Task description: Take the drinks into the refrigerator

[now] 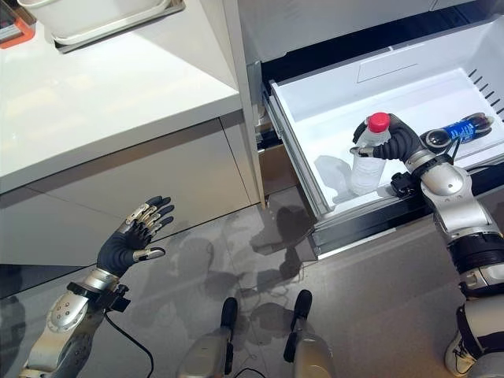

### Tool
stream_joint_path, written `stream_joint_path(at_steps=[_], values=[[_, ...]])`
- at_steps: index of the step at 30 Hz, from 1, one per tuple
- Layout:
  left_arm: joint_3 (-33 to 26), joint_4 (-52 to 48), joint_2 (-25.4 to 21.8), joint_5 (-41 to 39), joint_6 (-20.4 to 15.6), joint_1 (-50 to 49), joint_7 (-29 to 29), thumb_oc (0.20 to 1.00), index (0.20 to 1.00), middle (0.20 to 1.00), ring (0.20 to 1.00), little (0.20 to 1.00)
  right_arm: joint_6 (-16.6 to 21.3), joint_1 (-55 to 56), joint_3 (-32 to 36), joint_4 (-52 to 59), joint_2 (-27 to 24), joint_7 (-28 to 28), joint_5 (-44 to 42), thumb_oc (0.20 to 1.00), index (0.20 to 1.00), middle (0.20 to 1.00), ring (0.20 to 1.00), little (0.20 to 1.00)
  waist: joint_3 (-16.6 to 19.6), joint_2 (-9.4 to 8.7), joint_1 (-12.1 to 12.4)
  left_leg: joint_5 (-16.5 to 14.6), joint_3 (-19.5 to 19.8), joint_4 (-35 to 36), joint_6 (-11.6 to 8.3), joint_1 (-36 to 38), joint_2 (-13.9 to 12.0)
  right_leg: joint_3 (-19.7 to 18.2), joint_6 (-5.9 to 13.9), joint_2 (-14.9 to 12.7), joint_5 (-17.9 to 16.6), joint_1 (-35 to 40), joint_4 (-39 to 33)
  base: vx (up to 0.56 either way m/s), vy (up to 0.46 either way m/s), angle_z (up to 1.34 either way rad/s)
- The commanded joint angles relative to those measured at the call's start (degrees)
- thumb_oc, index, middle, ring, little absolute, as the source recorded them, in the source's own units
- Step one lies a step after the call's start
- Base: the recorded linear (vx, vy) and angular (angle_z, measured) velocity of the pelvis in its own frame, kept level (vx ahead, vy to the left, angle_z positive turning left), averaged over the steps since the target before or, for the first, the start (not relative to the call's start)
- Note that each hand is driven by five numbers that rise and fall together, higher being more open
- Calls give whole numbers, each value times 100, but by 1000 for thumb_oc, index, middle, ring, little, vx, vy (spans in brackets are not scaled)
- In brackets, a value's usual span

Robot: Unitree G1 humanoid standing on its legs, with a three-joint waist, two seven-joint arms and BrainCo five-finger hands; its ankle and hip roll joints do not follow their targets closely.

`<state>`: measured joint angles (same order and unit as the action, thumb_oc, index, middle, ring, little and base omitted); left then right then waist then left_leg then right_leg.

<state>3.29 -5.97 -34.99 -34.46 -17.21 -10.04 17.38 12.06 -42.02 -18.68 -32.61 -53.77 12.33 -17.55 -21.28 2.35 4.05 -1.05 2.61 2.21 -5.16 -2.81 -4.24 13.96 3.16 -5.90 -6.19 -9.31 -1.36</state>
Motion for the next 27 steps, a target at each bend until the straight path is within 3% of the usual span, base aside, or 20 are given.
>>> stream_joint_path(at_steps=[1, 18, 19, 20, 21, 27], values=[[-239, -671, -110, 137, -352, -132, -74, 1000, 1000, 1000, 1000, 1000, -204, 318, -881, -575, 294, 5, 529, 200, 200, 200, 200, 200, -111, 53, -63, -3, 30, -192, 426, -136, 357, -72, -3, 113, 834, -501, 1230, -33, 4, -2], [-607, -754, 15, 258, -187, -312, -68, 1000, 1000, 1000, 1000, 1000, -541, -211, -1005, -871, 643, 41, 1360, 216, 216, 216, 216, 216, -191, 54, -40, 69, 99, -127, 427, -212, 360, -5, -25, 105, 796, -571, 1225, -13, -1, 1], [-621, -750, 21, 264, -183, -297, -60, 1000, 1000, 1000, 1000, 1000, -543, -211, -1006, -848, 643, 73, 1384, 470, 470, 470, 470, 470, -196, 47, -45, 72, 97, -127, 424, -215, 360, -7, -24, 108, 793, -576, 1219, 0, 0, 0], [-630, -761, 37, 271, -174, -302, -51, 1000, 1000, 1000, 1000, 1000, -544, -187, -999, -801, 648, 106, 1387, 849, 849, 849, 849, 849, -207, 35, -48, 72, 95, -129, 424, -223, 362, -7, -24, 107, 784, -575, 1197, 0, 0, 0], [-630, -761, 36, 271, -173, -302, -51, 1000, 1000, 1000, 1000, 1000, -544, -186, -998, -802, 649, 105, 1388, 1000, 1000, 1000, 1000, 1000, -207, 35, -47, 72, 95, -130, 424, -223, 362, -7, -24, 107, 782, -574, 1195, 0, 0, 0], [-646, -760, 47, 282, -166, -285, -19, 1000, 1000, 1000, 1000, 1000, -554, -144, -910, -745, 686, 102, 1387, 1000, 1000, 1000, 1000, 1000, -207, 33, -56, 74, 88, -136, 430, -232, 363, 3, -25, 102, 772, -579, 1190, 0, 0, 0]])
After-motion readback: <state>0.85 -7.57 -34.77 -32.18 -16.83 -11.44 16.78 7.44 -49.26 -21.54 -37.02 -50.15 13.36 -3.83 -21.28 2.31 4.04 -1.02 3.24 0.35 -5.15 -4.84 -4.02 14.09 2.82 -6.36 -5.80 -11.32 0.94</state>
